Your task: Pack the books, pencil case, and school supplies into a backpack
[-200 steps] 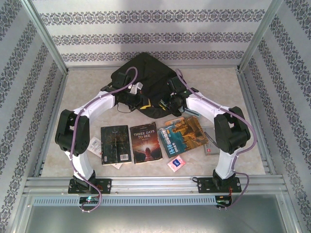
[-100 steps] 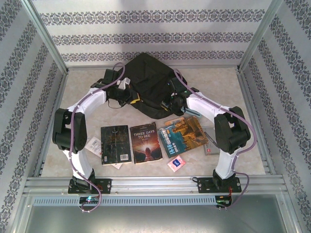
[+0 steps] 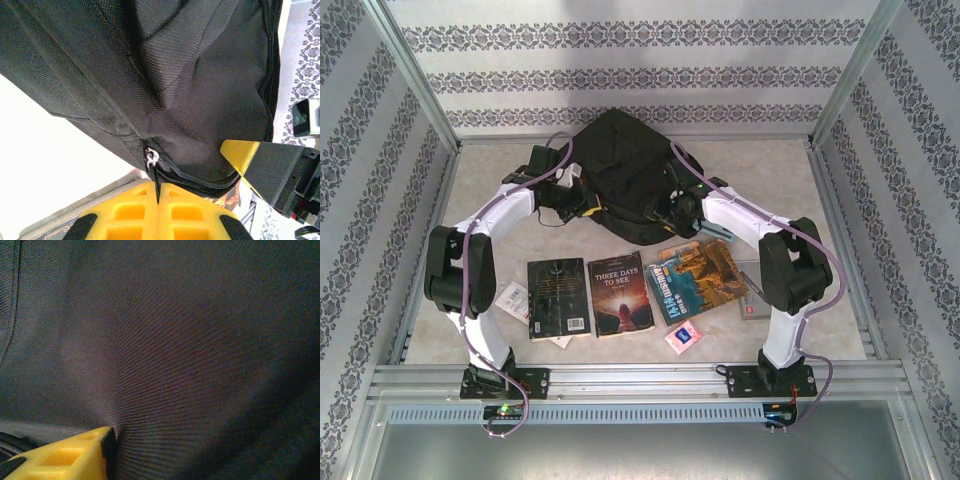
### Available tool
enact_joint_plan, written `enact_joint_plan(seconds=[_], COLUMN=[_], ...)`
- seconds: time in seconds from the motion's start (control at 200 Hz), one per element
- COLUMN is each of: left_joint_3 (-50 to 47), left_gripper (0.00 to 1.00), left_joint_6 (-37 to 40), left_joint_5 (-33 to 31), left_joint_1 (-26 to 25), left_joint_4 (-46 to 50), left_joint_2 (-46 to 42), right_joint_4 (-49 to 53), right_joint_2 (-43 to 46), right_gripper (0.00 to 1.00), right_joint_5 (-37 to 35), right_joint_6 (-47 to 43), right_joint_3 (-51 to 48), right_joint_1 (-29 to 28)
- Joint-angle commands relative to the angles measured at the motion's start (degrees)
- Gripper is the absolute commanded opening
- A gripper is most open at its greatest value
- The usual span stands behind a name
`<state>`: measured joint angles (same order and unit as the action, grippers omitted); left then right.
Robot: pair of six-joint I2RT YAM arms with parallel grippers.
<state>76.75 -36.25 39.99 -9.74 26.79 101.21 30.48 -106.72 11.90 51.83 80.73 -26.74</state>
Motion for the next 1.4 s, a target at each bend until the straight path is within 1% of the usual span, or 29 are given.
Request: enact_joint_plan(seconds=[0.0, 0.12, 0.21, 0.26, 0.32, 0.435, 0.58, 0.61, 0.66, 0.725, 0.789, 0.859, 0.944, 1.014, 1.049, 1.069, 1.159, 1.234, 1.319, 1.399], left_joint_3=[-1.16, -2.75, -4.40, -5.62, -7.11, -8.86, -8.84, -8.40, -7.39, -5.90, -4.18, -1.63, 3.52, 8.49, 11.16, 12.79, 20.97, 27.53, 31.68, 35.17], left_gripper=[0.00, 0.00, 0.00, 0.00, 0.00, 0.00, 0.00, 0.03, 0.12, 0.21, 0.31, 0.43, 0.52, 0.63, 0.65, 0.69, 0.73, 0.76, 0.79, 0.80], left_joint_6=[0.16, -0.81, -1.83, -2.82, -4.00, -4.94, -3.14, -2.38, -0.70, 1.45, 3.79, 7.11, 12.26, 16.93, 19.34, 20.58, 25.79, 29.36, 32.34, 33.89], left_joint_5=[-2.30, -3.12, -3.61, -3.42, -3.42, -3.97, -6.03, -7.14, -9.77, -13.74, -16.56, -18.62, -22.05, -25.02, -25.85, -26.00, -25.95, -24.86, -24.15, -25.65], left_joint_1=[0.82, 0.77, 0.68, 0.69, 0.64, 0.32, -0.53, -0.52, -0.54, -0.54, -0.68, -1.94, -5.58, -10.73, -13.31, -14.91, -20.75, -23.88, -26.49, -27.65], left_joint_4=[-0.39, -1.05, -2.20, -3.30, -4.68, -5.52, -2.70, -1.46, 1.31, 4.63, 7.37, 9.75, 13.67, 16.44, 17.69, 18.47, 22.82, 26.11, 27.16, 28.58], left_joint_2=[-4.96, -7.16, -8.43, -9.15, -10.24, -11.53, -11.88, -11.94, -12.24, -12.83, -13.60, -14.16, -13.27, -11.25, -9.56, -8.45, -1.75, 4.01, 8.88, 12.98], right_joint_4=[2.12, 2.27, 1.22, 1.10, 0.33, -0.16, -1.40, -1.31, -1.47, -2.20, -3.28, -6.93, -12.13, -13.82, -13.71, -13.62, -13.52, -14.03, -14.36, -14.01], right_joint_2=[5.58, 7.74, 8.08, 8.34, 8.79, 8.27, 5.78, 5.00, 4.02, 3.71, 4.42, 6.52, 9.68, 11.66, 12.31, 12.59, 14.32, 16.45, 19.36, 21.57], right_gripper=[0.56, 0.58, 0.58, 0.58, 0.59, 0.63, 0.64, 0.64, 0.62, 0.60, 0.60, 0.60, 0.60, 0.61, 0.61, 0.61, 0.62, 0.63, 0.64, 0.65], right_joint_5=[-3.81, -3.53, -0.17, 0.22, 0.52, 2.09, 4.80, 5.34, 6.17, 6.08, 5.77, 6.21, 8.09, 8.40, 8.40, 8.55, 9.01, 9.19, 8.85, 8.99], right_joint_6=[-3.49, -4.29, -4.55, -4.48, -4.72, -5.18, -5.52, -5.56, -5.53, -5.35, -4.84, -3.50, -1.77, -1.47, -1.47, -1.43, -0.74, 0.00, 0.36, 0.19], right_joint_3=[1.15, 0.16, -0.76, -1.15, -1.85, -2.33, -2.34, -2.01, -1.72, -2.29, -3.58, -6.80, -11.23, -13.14, -13.60, -13.87, -15.35, -17.50, -19.77, -21.15], right_joint_1=[1.27, 3.68, 5.84, 6.62, 7.04, 7.41, 7.44, 7.56, 7.56, 7.62, 8.17, 9.26, 10.92, 11.88, 12.36, 12.59, 14.33, 15.99, 18.16, 19.85])
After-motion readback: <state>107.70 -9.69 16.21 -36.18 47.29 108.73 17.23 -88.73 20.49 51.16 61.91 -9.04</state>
